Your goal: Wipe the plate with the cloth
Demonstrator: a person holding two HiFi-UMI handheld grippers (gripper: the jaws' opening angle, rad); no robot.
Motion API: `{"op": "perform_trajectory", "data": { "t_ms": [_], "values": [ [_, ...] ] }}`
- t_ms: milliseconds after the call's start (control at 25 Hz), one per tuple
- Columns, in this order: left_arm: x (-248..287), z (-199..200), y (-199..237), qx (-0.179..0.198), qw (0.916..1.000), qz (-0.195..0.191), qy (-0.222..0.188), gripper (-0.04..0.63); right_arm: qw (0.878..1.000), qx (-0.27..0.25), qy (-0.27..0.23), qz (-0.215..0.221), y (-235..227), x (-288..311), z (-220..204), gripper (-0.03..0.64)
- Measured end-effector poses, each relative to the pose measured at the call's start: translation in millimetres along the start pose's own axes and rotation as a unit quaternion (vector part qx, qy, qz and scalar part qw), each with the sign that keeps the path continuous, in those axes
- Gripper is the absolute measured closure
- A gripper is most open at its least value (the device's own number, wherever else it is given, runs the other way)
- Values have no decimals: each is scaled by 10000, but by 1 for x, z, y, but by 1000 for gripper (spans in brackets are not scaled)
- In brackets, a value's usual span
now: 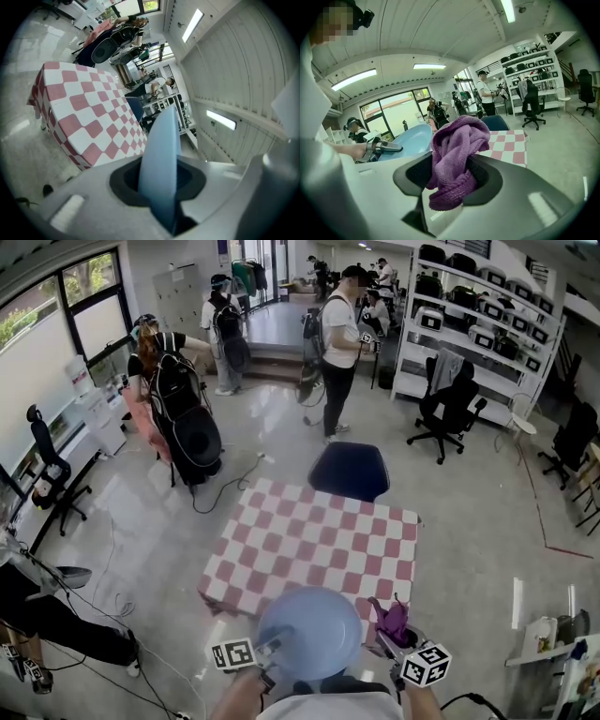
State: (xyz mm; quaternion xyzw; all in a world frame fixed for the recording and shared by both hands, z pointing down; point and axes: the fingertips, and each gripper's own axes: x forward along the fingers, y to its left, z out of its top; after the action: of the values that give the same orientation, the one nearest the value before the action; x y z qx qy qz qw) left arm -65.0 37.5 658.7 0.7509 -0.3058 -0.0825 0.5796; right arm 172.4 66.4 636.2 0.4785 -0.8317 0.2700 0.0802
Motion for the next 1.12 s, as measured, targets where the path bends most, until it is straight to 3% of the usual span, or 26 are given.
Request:
{"op": "perform_trajectory", "data": {
  "t_ms": [1120],
  "values": [
    [151, 90, -14, 104, 9984, 326, -442, 522, 9981, -244, 88, 567, -141, 83, 107, 439]
  ]
}}
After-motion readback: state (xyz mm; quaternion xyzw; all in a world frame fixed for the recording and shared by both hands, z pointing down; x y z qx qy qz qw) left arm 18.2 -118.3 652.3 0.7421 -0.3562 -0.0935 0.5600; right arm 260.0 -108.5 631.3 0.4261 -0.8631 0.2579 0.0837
